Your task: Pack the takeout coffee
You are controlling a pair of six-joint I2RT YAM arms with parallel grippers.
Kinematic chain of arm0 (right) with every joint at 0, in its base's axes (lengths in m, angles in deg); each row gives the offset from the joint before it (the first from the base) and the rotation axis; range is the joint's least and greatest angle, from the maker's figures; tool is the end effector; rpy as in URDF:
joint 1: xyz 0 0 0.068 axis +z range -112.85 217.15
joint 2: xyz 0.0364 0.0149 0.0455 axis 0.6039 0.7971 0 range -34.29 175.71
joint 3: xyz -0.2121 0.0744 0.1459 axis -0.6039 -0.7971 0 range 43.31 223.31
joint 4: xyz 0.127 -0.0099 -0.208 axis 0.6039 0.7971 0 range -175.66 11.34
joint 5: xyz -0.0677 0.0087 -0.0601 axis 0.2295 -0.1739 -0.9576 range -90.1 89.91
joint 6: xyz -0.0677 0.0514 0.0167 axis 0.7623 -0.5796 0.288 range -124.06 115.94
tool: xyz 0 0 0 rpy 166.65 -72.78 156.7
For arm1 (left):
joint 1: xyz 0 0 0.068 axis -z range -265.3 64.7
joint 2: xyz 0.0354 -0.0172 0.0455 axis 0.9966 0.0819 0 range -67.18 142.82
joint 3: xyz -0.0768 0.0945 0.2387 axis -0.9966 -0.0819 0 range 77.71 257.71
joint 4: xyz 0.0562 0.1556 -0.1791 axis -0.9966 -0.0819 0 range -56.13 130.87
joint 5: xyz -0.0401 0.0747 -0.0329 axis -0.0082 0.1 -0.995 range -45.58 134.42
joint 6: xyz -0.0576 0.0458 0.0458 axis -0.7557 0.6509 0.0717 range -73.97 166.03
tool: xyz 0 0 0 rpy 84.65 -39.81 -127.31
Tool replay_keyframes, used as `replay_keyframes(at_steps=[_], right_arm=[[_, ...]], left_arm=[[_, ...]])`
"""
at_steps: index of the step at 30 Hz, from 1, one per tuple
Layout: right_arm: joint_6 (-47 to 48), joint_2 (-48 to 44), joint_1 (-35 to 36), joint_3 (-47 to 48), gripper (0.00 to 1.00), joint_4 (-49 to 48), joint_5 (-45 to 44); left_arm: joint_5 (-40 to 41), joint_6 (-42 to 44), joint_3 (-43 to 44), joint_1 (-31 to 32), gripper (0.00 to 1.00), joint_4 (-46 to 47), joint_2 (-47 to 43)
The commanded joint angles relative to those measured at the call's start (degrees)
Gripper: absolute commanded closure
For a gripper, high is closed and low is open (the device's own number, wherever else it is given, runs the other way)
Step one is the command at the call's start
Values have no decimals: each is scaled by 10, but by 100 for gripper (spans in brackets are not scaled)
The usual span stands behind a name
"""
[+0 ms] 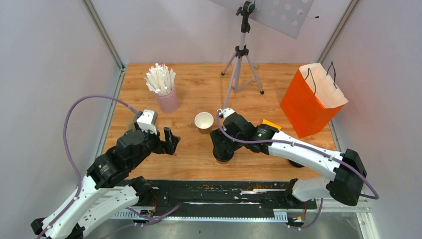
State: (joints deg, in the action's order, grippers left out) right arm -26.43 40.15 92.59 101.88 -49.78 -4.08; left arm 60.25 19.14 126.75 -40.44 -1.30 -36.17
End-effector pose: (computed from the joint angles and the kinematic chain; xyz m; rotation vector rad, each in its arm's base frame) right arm 0.1620 0.2256 0.2408 -0.6930 2.4413 0.4840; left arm 0.1064 -0.0765 0.3135 0.1349 2.0105 -0.5357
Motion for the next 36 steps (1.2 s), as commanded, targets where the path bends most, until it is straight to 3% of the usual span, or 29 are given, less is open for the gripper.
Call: replay_keyframes(at_steps=[1,16,36], right_arm=[[5,26,21,43,0,15,-54],[7,90,64,71,5,43,-111],[28,115,51,75,13,52,-150]], left_arm=[[24,47,-34,0,0,14,-36],[15,67,-71,-1,0,38,-76],[18,71,-70,0,0,34,-81]])
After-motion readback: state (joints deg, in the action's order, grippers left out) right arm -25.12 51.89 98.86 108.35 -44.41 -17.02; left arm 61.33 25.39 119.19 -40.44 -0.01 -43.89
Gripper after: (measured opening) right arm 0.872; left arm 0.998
